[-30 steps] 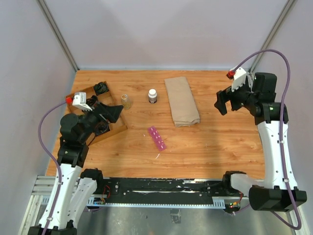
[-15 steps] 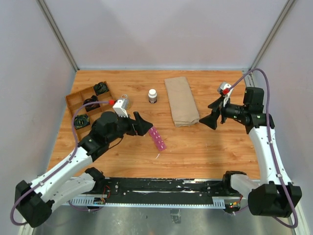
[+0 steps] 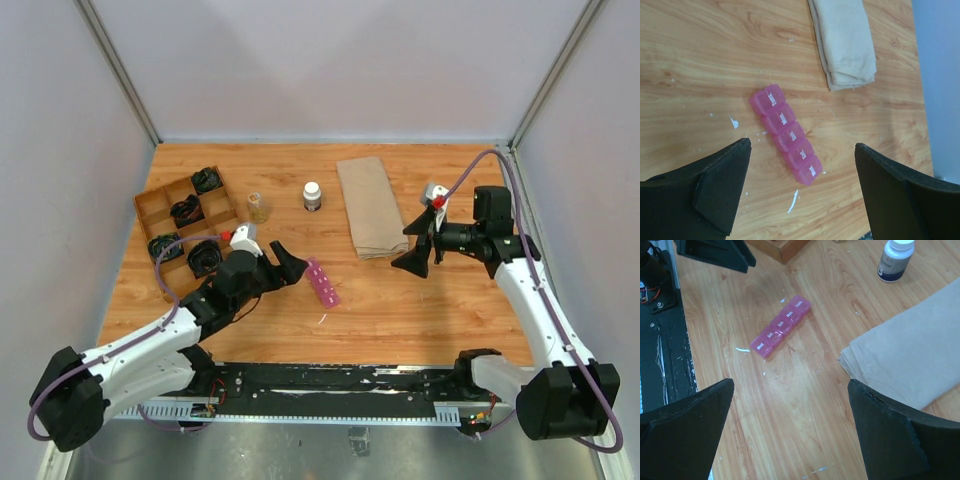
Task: Sort the pills into containers
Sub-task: Open the pill container at the center of the board.
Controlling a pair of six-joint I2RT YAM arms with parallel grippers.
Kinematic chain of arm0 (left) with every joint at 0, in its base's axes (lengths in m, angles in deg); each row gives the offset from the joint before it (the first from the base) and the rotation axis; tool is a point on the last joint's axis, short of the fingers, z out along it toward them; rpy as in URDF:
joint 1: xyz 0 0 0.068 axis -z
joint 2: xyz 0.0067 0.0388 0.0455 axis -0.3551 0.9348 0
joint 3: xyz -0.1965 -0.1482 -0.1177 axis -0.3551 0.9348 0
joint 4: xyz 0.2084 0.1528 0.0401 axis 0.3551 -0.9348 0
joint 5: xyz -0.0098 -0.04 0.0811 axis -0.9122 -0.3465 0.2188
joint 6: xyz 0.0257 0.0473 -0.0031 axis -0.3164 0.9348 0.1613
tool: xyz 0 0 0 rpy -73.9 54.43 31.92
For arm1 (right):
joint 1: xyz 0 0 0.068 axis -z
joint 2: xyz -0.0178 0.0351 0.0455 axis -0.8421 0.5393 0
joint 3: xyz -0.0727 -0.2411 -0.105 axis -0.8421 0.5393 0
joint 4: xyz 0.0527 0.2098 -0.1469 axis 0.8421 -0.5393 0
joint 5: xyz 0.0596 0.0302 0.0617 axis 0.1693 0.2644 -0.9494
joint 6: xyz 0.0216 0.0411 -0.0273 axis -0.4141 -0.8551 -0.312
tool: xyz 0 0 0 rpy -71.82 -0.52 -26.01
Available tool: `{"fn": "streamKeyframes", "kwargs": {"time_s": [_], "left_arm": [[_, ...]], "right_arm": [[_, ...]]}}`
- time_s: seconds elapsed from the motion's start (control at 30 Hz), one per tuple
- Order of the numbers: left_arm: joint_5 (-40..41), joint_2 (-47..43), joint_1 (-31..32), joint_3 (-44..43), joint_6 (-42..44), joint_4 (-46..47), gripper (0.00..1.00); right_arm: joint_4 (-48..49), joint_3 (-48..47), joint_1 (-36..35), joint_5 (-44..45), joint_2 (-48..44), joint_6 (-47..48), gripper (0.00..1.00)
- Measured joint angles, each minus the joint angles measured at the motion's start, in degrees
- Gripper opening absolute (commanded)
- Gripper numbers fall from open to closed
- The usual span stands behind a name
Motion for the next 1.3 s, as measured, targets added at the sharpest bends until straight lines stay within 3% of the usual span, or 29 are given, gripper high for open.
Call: {"fn": "streamKeyframes", "kwargs": {"time_s": [0.07, 0.2, 0.4, 0.5, 0.63, 0.83, 1.0, 1.3], "left_arm": [[1.6, 0.8, 0.0, 0.4, 0.7, 2.3, 0.96], [1.4, 2.9, -0.1, 2.4, 6.7, 9.6, 0.97], [-8.5, 9.2, -7.1, -1.4, 16.6, 11.8, 0.94], [-13.8, 13.7, -9.9, -6.6, 20.1, 11.2, 0.85], [-19.1, 20.4, -10.8, -12.7, 23.1, 10.4, 0.64], [-21.2, 29.7, -12.7, -17.7, 25.9, 7.4, 0.49], [-19.5, 35.4, -13.4, -20.7, 27.8, 4.8, 0.17], [-14.4, 40.7, -13.6, -21.4, 29.1, 2.5, 0.14]], "right_arm": [[1.9, 2.1, -0.1, -1.1, -1.3, -0.3, 0.99], [6.1, 6.4, -0.9, -3.4, -3.8, -1.7, 0.99], [7.7, 7.3, -4.0, -3.3, -4.5, -0.6, 0.99], [6.8, 7.2, -4.2, -2.8, -4.5, 1.3, 0.99], [5.7, 7.2, -4.2, -2.6, -4.6, 3.3, 0.99], [4.9, 7.2, -4.2, -2.7, -4.7, 4.3, 0.99], [4.6, 7.2, -4.3, -2.7, -4.6, 4.5, 0.99], [4.5, 7.2, -4.8, -2.7, -4.2, 4.8, 0.99]]}}
